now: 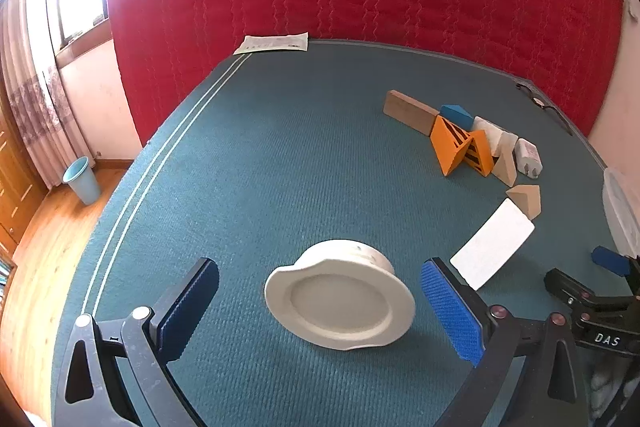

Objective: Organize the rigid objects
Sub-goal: 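Move the left gripper to the white plate and close on its rim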

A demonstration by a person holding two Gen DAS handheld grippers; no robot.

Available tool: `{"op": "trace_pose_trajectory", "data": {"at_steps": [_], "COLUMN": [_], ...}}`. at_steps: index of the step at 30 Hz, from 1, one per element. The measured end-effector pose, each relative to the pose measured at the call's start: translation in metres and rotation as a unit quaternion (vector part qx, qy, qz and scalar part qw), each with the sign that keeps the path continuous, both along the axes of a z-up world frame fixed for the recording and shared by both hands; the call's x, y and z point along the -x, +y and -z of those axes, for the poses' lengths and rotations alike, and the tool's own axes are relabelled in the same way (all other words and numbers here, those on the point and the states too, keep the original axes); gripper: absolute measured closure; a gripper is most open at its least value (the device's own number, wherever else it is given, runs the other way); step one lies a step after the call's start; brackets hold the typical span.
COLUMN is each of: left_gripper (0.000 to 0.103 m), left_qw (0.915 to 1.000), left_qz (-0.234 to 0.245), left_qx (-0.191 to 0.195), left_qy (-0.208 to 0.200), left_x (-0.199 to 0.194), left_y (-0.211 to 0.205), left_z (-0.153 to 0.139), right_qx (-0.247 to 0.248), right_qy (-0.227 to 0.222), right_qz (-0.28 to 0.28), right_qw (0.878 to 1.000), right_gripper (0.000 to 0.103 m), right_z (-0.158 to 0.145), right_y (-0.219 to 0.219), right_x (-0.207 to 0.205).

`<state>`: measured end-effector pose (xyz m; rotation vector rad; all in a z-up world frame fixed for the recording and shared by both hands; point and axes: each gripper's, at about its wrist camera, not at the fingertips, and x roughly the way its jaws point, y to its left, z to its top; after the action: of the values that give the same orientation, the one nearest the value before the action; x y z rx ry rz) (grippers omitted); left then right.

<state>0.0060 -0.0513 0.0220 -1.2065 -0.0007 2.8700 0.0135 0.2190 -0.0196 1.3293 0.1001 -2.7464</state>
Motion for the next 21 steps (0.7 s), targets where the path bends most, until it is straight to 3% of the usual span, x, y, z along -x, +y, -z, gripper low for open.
{"op": "trace_pose_trajectory", "data": {"at_steps": [21], "left_gripper": [0.0], "left_qw": [0.9993], "left_qz": [-0.037], "left_qx": [0.006], "left_qy": [0.01], "left_x": [0.013], "left_y": [-0.017], "left_z": [-0.008], "right_qx": [0.001], "right_qy": [0.0], "right_qz": [-0.001], "right_qw": [1.0], "right_gripper": [0.0], "right_z": [0.0], "right_y": [0.001], "right_x": [0.0]}}
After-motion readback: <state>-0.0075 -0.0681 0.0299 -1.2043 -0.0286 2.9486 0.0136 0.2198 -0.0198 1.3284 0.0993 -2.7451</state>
